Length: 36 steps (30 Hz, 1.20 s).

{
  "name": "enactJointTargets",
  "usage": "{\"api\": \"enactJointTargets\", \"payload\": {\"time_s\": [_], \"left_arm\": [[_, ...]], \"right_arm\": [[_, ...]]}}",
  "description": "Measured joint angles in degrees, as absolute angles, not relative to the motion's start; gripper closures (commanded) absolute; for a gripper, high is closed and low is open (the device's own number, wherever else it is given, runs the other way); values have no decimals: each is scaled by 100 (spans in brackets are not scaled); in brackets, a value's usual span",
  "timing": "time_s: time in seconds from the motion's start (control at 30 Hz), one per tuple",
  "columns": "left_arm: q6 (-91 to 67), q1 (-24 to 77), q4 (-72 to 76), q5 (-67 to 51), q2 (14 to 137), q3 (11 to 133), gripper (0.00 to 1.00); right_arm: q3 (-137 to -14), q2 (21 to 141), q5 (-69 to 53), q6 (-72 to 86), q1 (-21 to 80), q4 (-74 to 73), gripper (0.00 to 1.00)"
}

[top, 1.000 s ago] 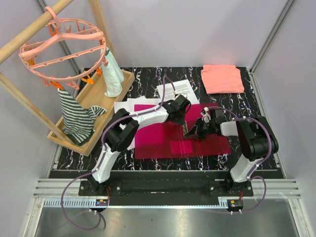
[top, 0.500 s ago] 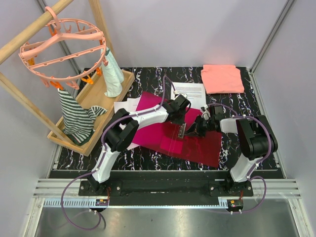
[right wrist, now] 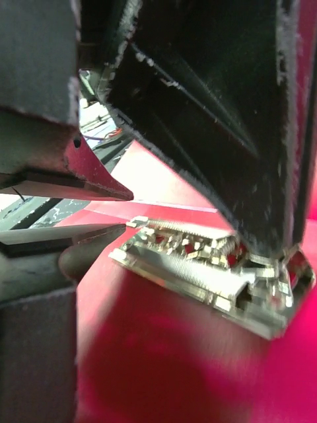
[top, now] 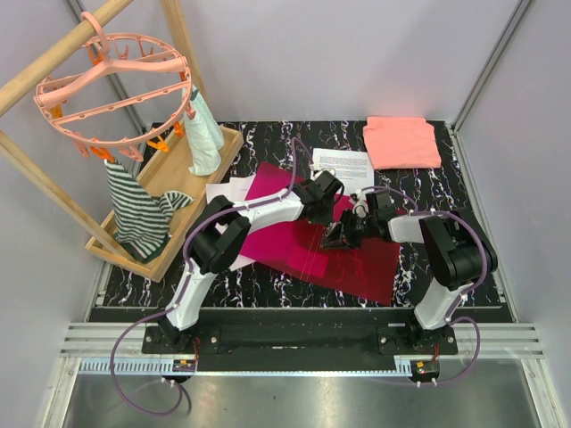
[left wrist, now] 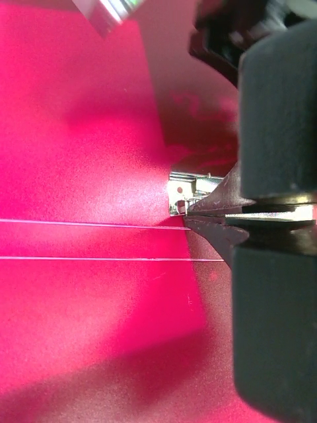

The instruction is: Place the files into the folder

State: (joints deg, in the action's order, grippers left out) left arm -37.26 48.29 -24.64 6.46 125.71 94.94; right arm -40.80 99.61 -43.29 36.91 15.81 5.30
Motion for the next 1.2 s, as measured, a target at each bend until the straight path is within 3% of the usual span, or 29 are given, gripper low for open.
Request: {"api": "enactJointTargets", "payload": {"time_s": [0.43, 0.73, 0.8, 0.83, 0.87, 0.93, 1.03, 1.2], "left_arm": [[-4167, 4794, -2383, 635, 12521, 9371, 100], [-4206, 4792, -2364, 633, 12510, 9338, 100], [-4182, 4779, -2344, 628, 12488, 9319, 83], [-4145, 4770, -2340, 624, 12481, 9310, 56], [-4042, 4768, -2335, 617, 12457, 9279, 46], [-3889, 4762, -2307, 600, 12326, 9067, 35], [-3570, 4762, -2255, 587, 11850, 8606, 41], [-3245, 4764, -2156, 622, 10873, 7830, 72]], "right_arm": [[-4025, 10256, -4401, 3894, 1710, 926, 78], [-4040, 10335, -4414, 3953, 1710, 998, 100], [-4071, 10363, -4434, 3955, 1710, 963, 100], [-4088, 10368, -4445, 3953, 1710, 941, 100], [-4099, 10370, -4445, 3944, 1710, 915, 100], [-4115, 10370, -4440, 3929, 1710, 873, 100], [-4119, 10368, -4436, 3929, 1710, 860, 100], [-4117, 10368, -4438, 3940, 1710, 867, 100]]}}
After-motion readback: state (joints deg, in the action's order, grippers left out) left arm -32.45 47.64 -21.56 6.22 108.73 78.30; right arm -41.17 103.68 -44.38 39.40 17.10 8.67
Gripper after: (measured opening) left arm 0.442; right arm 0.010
